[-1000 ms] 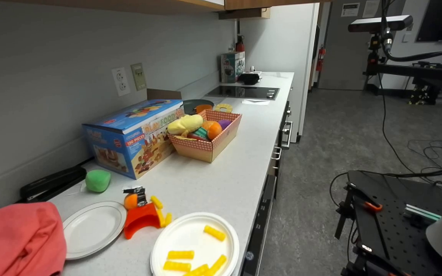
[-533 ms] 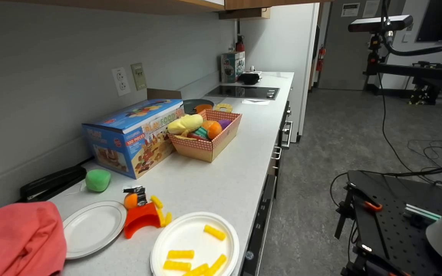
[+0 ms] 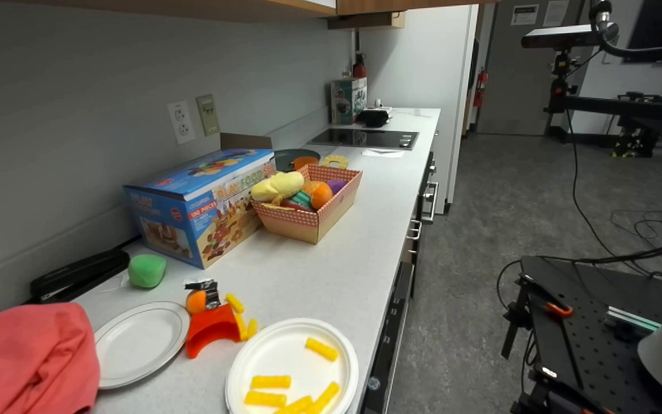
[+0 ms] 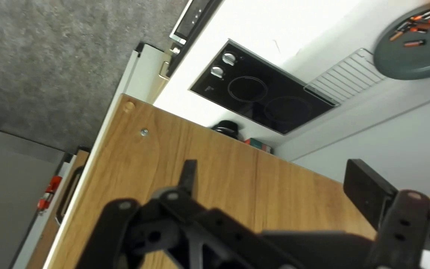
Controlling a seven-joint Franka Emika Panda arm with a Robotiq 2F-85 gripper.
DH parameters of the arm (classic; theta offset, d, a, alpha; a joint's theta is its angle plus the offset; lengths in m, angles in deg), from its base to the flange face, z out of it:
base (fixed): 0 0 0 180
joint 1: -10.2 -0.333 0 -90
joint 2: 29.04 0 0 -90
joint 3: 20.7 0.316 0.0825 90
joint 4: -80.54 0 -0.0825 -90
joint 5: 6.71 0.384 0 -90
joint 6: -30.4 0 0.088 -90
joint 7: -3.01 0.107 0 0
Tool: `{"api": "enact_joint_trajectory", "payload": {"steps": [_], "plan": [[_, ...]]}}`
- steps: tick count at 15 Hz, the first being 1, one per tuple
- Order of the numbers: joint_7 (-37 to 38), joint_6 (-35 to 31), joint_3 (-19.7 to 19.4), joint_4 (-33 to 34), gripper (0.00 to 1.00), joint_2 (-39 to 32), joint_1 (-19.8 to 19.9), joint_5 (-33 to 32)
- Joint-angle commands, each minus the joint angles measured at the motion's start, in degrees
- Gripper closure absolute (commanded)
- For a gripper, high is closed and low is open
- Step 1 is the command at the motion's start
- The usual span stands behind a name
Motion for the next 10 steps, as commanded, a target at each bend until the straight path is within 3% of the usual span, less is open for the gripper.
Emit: {"api": "enact_joint_trajectory", "payload": {"steps": [1,6,10], "plan": [[-6.38,-3.85,0.01,-3.63,0.0,5.32,-1.61,6.63],[-10.69,-6.02,0.5,-6.76,0.0,9.04,-2.75,12.92],[-9.9,-5.76,1.19,-8.7,0.0,10.5,-1.98,13.67]]}}
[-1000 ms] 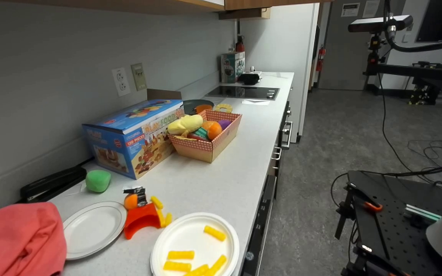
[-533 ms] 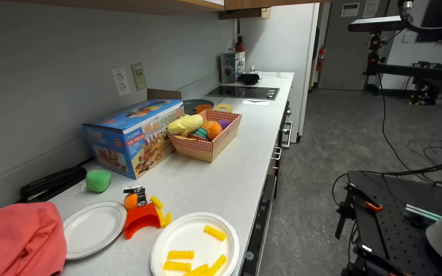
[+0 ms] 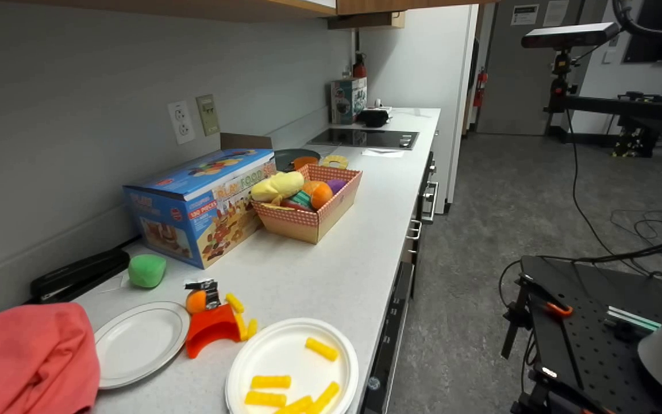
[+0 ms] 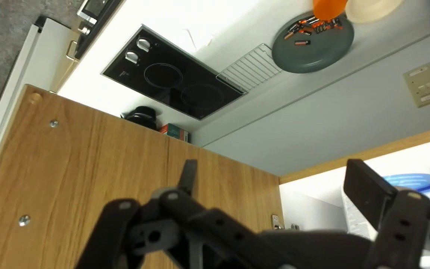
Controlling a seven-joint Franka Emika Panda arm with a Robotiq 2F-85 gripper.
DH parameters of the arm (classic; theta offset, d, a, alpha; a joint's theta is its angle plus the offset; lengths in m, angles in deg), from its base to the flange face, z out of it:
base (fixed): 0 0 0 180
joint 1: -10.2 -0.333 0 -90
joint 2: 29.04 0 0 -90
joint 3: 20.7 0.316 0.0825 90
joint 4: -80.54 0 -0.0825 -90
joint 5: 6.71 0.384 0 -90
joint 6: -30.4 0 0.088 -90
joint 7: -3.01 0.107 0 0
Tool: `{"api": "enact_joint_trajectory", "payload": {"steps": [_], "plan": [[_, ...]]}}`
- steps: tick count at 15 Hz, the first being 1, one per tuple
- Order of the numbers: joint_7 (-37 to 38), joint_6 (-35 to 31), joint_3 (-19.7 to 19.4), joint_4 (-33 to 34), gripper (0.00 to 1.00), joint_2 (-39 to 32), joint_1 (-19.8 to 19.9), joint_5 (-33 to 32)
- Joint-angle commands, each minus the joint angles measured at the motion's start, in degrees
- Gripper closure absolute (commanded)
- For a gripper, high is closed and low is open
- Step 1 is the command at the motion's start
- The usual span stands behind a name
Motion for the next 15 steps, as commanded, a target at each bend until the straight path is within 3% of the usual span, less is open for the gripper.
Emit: {"api": "enact_joint_trajectory", "payload": {"steps": [1,15], "plan": [[-0.33,0.14,0.42,-0.09,0.0,0.03,0.63,0.47],[-0.34,0.12,0.45,-1.18,0.0,0.73,0.67,0.49]]}}
